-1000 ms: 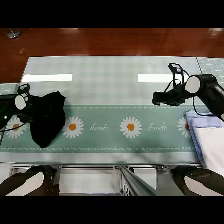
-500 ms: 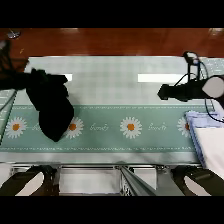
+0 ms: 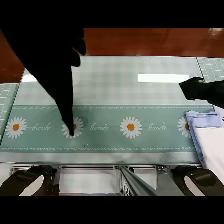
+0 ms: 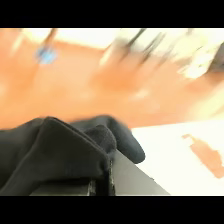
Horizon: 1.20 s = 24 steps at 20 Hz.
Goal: Fold the shirts.
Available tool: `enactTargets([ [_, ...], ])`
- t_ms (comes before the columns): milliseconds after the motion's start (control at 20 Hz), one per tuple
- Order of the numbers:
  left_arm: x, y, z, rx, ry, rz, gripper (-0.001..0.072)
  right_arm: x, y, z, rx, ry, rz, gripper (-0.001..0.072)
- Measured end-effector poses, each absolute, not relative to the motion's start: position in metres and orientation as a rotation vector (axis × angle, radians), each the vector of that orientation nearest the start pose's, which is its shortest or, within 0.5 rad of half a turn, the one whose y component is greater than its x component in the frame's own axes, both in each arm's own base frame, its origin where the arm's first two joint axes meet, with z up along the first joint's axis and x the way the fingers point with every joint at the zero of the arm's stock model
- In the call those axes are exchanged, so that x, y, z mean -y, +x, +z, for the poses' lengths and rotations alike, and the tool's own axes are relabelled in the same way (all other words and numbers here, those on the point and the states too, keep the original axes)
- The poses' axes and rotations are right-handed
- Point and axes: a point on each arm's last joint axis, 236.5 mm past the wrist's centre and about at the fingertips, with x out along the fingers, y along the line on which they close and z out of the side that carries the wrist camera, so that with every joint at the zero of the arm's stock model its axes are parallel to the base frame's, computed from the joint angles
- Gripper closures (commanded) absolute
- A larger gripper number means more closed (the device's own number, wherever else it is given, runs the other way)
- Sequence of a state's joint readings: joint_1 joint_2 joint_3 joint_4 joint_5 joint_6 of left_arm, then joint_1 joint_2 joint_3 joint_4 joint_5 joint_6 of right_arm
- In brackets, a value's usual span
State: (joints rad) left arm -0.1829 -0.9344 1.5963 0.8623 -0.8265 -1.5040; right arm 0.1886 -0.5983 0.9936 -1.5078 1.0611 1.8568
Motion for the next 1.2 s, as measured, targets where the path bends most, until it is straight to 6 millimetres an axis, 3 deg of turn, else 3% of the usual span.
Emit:
enactTargets([
  [150,0.216,0.322,0.477,-0.085,-0.485,-0.792,0.0684,-0.067,0.286,0.202,-0.666,0.263,0.130,0.0092],
  [250,0.243,0.312,0.491,-0.048,-0.506,-0.868,0.0684,-0.066,0.283,0.204,-0.660,0.265,0.130,0.0092],
  [350,0.270,0.308,0.485,-0.066,-0.515,-0.925,0.0684,-0.065,0.281,0.205,-0.658,0.262,0.127,0.0092],
  [450,0.293,0.310,0.461,-0.125,-0.519,-0.954,0.0684,-0.063,0.280,0.205,-0.655,0.258,0.122,0.0092],
  [550,0.305,0.319,0.418,-0.223,-0.512,-0.943,0.0684,-0.061,0.279,0.205,-0.656,0.250,0.113,0.0092],
  [600,0.306,0.325,0.387,-0.293,-0.500,-0.922,0.0684,-0.060,0.280,0.205,-0.655,0.246,0.109,0.0092],
  [700,0.299,0.333,0.308,-0.490,-0.461,-0.869,0.0684,-0.059,0.280,0.204,-0.658,0.245,0.106,0.0092],
  [800,0.275,0.334,0.215,-0.704,-0.375,-0.791,0.0683,-0.059,0.281,0.196,-0.677,0.241,0.100,0.0092],
  [900,0.230,0.326,0.123,-0.927,-0.299,-0.681,0.0674,-0.062,0.287,0.177,-0.721,0.252,0.097,0.0091],
  [950,0.205,0.323,0.086,-1.013,-0.295,-0.614,0.0469,-0.067,0.291,0.161,-0.759,0.267,0.103,0.0092],
  [1000,0.182,0.317,0.056,-1.085,-0.306,-0.555,0.0104,-0.074,0.295,0.145,-0.798,0.286,0.112,0.0092],
  [1050,0.162,0.309,0.031,-1.150,-0.327,-0.501,0.0009,-0.082,0.301,0.127,-0.843,0.308,0.126,0.0091],
  [1150,0.130,0.302,0.006,-1.212,-0.371,-0.415,0.0009,-0.097,0.314,0.093,-0.922,0.348,0.148,0.0091],
  [1200,0.116,0.304,0.004,-1.217,-0.396,-0.379,0.0009,-0.099,0.322,0.081,-0.952,0.369,0.144,0.0091],
])
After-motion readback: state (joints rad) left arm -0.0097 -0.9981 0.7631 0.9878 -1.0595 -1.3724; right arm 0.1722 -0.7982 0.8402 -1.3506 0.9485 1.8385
